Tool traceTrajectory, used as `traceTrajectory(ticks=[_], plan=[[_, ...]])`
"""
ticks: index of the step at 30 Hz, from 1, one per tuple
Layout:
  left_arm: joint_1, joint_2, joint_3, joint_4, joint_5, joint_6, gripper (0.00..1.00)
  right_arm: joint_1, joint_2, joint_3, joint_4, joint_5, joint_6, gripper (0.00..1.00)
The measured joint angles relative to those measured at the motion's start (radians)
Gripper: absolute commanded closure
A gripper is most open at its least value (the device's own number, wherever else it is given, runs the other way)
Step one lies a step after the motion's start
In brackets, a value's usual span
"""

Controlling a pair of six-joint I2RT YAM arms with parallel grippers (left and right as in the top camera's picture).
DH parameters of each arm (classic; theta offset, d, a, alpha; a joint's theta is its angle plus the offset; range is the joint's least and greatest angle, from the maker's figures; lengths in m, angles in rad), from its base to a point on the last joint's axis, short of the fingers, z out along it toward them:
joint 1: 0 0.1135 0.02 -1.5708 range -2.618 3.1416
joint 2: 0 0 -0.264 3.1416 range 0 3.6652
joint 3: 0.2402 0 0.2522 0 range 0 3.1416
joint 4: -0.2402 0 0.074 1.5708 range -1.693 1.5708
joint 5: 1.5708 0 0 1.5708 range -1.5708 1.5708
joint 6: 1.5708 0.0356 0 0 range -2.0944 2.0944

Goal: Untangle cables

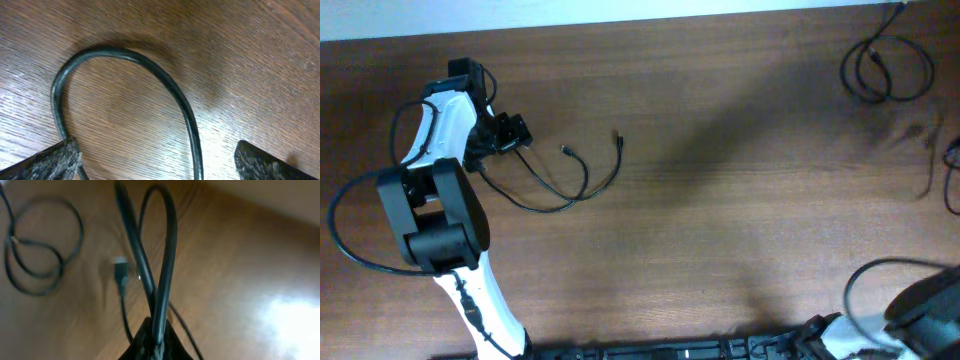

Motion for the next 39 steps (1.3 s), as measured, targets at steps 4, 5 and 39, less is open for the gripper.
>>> traceTrajectory(ticks=[4, 5, 39], plan=[[0.0, 0.0, 0.0, 0.0, 0.018, 0.0, 0.01, -0.043, 0.192, 0.001, 0.056, -0.061, -0.06, 0.96], [0.0, 0.0, 0.0, 0.0, 0.02, 0.0, 0.01, -0.068, 0.251, 0.001, 0.047, -0.064, -0.089, 0.96], [0.253, -0.514, 0.01, -0.2, 0.054, -0.005, 0.01, 1.355, 0.383, 0.297, -0.107, -0.353, -0.296, 0.01]])
